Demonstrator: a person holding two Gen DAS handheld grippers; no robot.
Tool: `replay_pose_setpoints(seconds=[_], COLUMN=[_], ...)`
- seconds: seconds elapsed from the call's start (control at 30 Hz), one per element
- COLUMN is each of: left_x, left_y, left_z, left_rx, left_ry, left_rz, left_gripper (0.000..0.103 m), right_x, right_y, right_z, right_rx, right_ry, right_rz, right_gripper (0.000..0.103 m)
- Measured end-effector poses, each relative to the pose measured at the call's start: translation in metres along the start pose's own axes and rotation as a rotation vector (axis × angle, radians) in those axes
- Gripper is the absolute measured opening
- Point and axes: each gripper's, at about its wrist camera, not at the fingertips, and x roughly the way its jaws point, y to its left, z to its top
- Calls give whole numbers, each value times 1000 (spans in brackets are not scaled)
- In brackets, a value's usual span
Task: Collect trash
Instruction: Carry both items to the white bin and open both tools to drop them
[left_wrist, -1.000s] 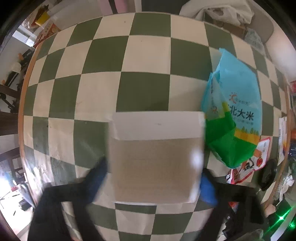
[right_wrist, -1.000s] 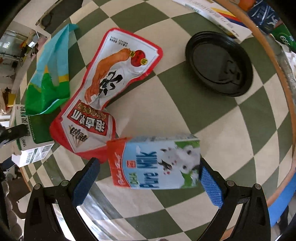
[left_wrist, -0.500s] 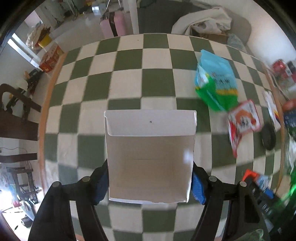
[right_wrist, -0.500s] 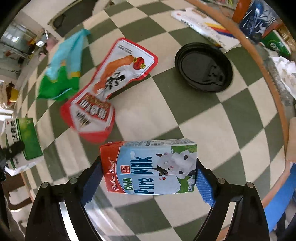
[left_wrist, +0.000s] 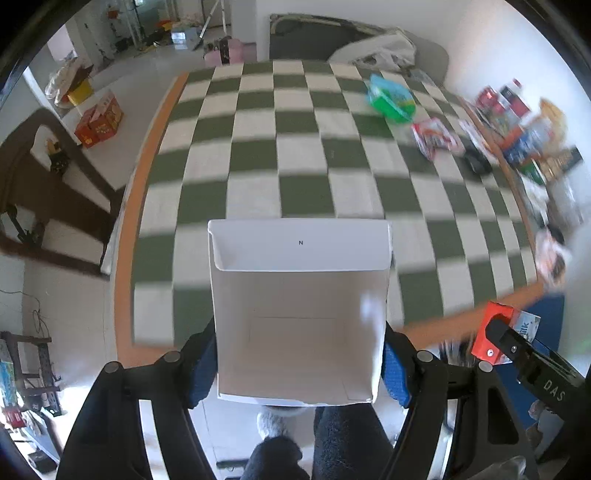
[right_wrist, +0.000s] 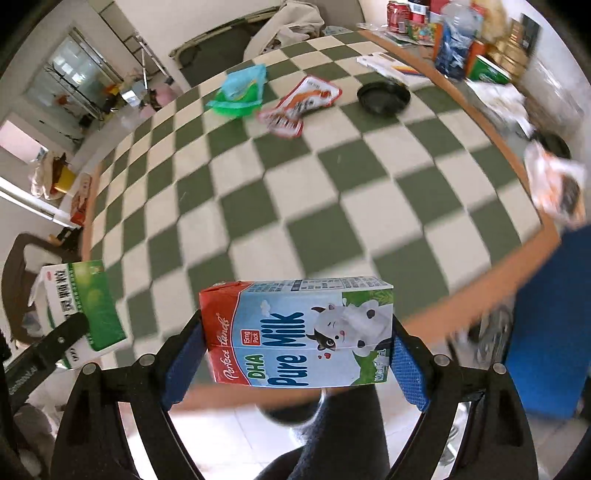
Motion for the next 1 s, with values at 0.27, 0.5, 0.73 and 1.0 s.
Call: replay_pose_setpoints(seconds=[0.27, 0.5, 0.73, 1.0], left_x=[21, 119, 270, 389], left_y=[27, 48, 60, 74], left_z=[-106, -163, -194, -224], left_rx=[10, -51, -108, -139], left_ry=[126, 280, 398, 435], left_rz=[-36, -53, -115, -72], left_gripper=[71, 71, 75, 97], right_x=[-6, 84, 226, 386], right_y=[12, -8, -30, -37], right_z=[-153, -246, -292, -328], right_rx=[-7, 3, 10, -54], right_ry=[109, 272, 353, 430], right_rz=[13, 43, 41, 77], right_gripper=[91, 91, 91, 91])
